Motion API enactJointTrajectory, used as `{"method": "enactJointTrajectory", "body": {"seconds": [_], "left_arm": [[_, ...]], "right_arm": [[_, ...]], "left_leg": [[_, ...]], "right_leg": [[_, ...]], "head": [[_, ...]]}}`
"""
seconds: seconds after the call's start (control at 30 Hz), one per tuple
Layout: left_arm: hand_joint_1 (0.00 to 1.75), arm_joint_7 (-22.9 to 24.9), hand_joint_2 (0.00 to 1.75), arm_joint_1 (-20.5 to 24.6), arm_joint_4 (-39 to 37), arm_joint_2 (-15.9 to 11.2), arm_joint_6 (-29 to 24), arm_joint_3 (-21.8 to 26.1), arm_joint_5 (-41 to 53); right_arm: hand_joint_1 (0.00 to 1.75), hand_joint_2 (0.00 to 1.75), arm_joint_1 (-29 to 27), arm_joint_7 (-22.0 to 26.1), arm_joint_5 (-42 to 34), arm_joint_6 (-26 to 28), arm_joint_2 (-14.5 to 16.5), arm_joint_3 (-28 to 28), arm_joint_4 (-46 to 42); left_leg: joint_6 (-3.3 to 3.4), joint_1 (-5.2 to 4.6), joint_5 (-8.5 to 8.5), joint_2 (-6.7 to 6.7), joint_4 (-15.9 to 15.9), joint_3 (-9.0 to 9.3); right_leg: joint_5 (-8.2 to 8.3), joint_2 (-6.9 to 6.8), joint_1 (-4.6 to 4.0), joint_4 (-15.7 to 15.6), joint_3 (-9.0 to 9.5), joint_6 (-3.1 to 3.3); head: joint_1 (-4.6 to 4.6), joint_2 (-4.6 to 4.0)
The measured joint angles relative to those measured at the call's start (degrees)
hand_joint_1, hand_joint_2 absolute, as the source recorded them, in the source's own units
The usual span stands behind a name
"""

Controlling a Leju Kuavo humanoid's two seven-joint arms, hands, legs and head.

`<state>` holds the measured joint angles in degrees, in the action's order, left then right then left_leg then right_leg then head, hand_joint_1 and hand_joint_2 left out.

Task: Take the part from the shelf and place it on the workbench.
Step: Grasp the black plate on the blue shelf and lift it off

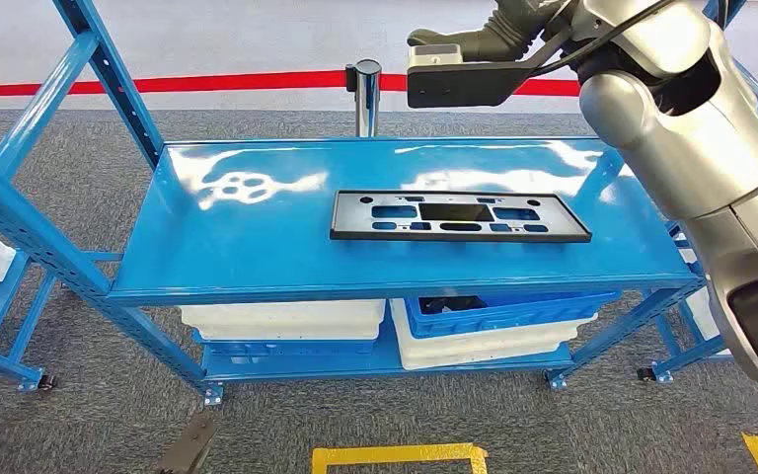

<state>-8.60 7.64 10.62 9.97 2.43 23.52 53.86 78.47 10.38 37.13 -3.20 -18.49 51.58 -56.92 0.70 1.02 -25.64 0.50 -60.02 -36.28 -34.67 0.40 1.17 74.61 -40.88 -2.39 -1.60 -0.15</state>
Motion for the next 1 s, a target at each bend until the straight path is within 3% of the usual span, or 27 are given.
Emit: {"method": "enactJointTrajectory", "body": {"seconds": [0.07, 0.1, 0.17, 0.2, 0.23, 0.3, 0.4, 0.47, 0.57, 0.6, 0.63, 0.7, 0.77, 0.83, 1.0], "left_arm": [[0.0, 0.0, 0.0, 0.0, 0.0, 0.0, 0.0, 0.0, 0.0], [0.0, 0.0, 0.0, -0.1, 0.0, 0.0, 0.0, 0.0, 0.0], [0.0, 0.0, 0.0, -0.1, 0.0, 0.0, 0.0, 0.0, 0.0], [0.0, 0.0, 0.0, -0.1, 0.0, 0.0, 0.0, 0.0, 0.0], [0.0, 0.0, 0.0, 0.0, 0.0, 0.0, 0.0, 0.0, 0.0], [0.0, 0.0, 0.0, 0.0, 0.0, 0.0, 0.0, 0.0, 0.1], [0.0, 0.0, 0.0, 0.0, 0.0, 0.0, 0.1, 0.0, 0.1], [0.0, 0.0, 0.0, 0.1, 0.0, 0.0, 0.1, 0.0, 0.2], [0.0, 0.0, 0.0, 0.1, 0.0, 0.0, 0.0, -0.1, 0.2], [0.0, 0.0, 0.0, 0.0, 0.0, 0.0, 0.0, 0.0, 0.2], [0.0, 0.0, 0.0, 0.0, 0.0, 0.0, 0.0, 0.0, 0.2], [0.0, -0.1, 0.0, 0.0, 0.0, 0.0, 0.1, 0.0, 0.1], [0.0, -0.5, 0.0, 0.0, 0.0, 0.0, 0.2, 0.0, 0.1], [0.0, -0.9, 0.0, -0.1, -0.1, 0.1, 0.6, 0.0, 0.0], [0.0, -1.7, 0.0, -0.3, 0.0, 0.1, 1.1, 0.0, 0.1]], "right_arm": [[0.0, 0.0, -0.2, 0.0, 0.0, 0.0, 0.0, 0.0, 0.0], [0.0, 0.0, -0.3, 0.0, 0.0, 0.0, -0.1, 0.0, 0.0], [0.0, 0.0, -0.3, 0.0, 0.0, 0.0, -0.1, 0.0, 0.0], [0.0, 0.0, -0.3, 0.0, 0.0, 0.0, -0.1, 0.0, 0.0], [0.0, 0.0, -0.2, 0.0, 0.0, 0.0, -0.1, 0.0, 0.0], [0.0, 0.0, 0.0, 0.0, 0.0, -0.2, -0.1, 0.0, 0.0], [0.0, 0.0, 0.2, 0.0, 0.0, -0.3, -0.2, 0.0, -0.1], [0.0, 0.0, 0.4, 0.0, 0.0, -0.4, -0.1, 0.0, -0.2], [0.0, 0.0, 0.1, 0.0, 0.0, -0.4, 0.1, 0.1, -0.2], [0.0, 0.0, -0.1, 0.0, 0.0, -0.4, 0.1, 0.1, -0.2], [0.0, 0.0, -0.1, 0.0, 0.0, -0.4, 0.1, 0.1, -0.2], [0.0, 0.0, -0.1, 0.0, 0.0, -0.4, 0.1, 0.1, -0.2], [0.0, 0.0, 0.0, 0.0, 0.0, -0.4, 0.1, 0.2, -0.2], [0.0, 0.0, 0.0, 0.0, 0.0, -0.5, 0.1, 0.3, -0.2], [0.0, 0.0, -0.2, 0.2, -0.2, -0.6, -0.2, 0.3, -0.3]], "left_leg": [[-0.02, -0.02, -0.32, 0.04, 0.0, 0.36], [-0.05, -0.04, -0.68, 0.09, 0.0, 0.81], [-0.25, -0.09, -1.53, 0.18, 0.0, 1.98], [-0.45, -0.12, -1.94, 0.22, 0.1, 2.53], [-0.71, -0.13, -2.27, 0.21, 0.1, 2.87], [-1.39, -0.19, -2.57, 0.15, 0.2, 3.23], [-2.27, -0.26, -2.89, -0.01, -1.3, 3.29], [-2.52, -0.25, -4.64, -0.07, -6.4, 0.76], [-2.66, -0.27, -8.27, -0.06, -15.8, -5.55], [-2.67, -0.26, -7.92, -0.06, -16.0, -6.45], [-2.66, -0.25, -6.44, -0.07, -14.2, -6.38], [-2.6, -0.24, -0.66, -0.07, -6.3, -3.98], [-2.31, -0.36, 2.33, -0.11, -0.6, -2.29], [-1.93, -0.5, 2.38, -0.15, 0.4, -2.23], [-1.62, -0.47, 2.68, 0.11, 0.4, -2.24]], "right_leg": [[0.67, 0.0, 0.0, 0.3, -1.17, 0.02], [2.0, 0.0, -0.01, -0.4, -1.72, 0.08], [7.42, -0.02, -0.11, -7.2, 0.08, 0.37], [9.39, -0.06, -0.32, -10.9, 1.34, 0.61], [10.33, -0.09, -0.55, -13.6, 2.29, 0.8], [10.19, -0.1, -0.96, -15.5, 3.04, 1.24], [10.13, -0.01, -0.66, -15.8, 4.3, 2.22], [9.63, 0.0, -0.5, -15.9, 5.17, 2.92], [8.66, 0.07, -0.58, -15.9, 6.17, 3.34], [8.27, 0.1, -0.59, -15.9, 6.66, 3.3], [7.85, 0.13, -0.57, -15.8, 7.25, 3.22], [6.88, 0.12, -0.51, -15.8, 8.53, 2.86], [6.15, 0.1, -0.57, -15.7, 9.08, 2.35], [5.7, 0.11, -0.76, -15.7, 9.09, 2.05], [5.56, -0.11, -0.91, -16.5, 9.62, 2.64]], "head": [[-0.21, 0.0], [-0.43, 0.0], [-0.79, 0.0], [-0.86, 0.0], [-0.97, 0.0], [-0.98, 0.0], [-0.63, 0.0], [-0.1, 0.0], [0.4, 0.0], [0.46, 0.0], [0.52, 0.0], [0.64, 0.0], [0.8, 0.0], [0.82, 0.0], [0.51, 0.0]]}}
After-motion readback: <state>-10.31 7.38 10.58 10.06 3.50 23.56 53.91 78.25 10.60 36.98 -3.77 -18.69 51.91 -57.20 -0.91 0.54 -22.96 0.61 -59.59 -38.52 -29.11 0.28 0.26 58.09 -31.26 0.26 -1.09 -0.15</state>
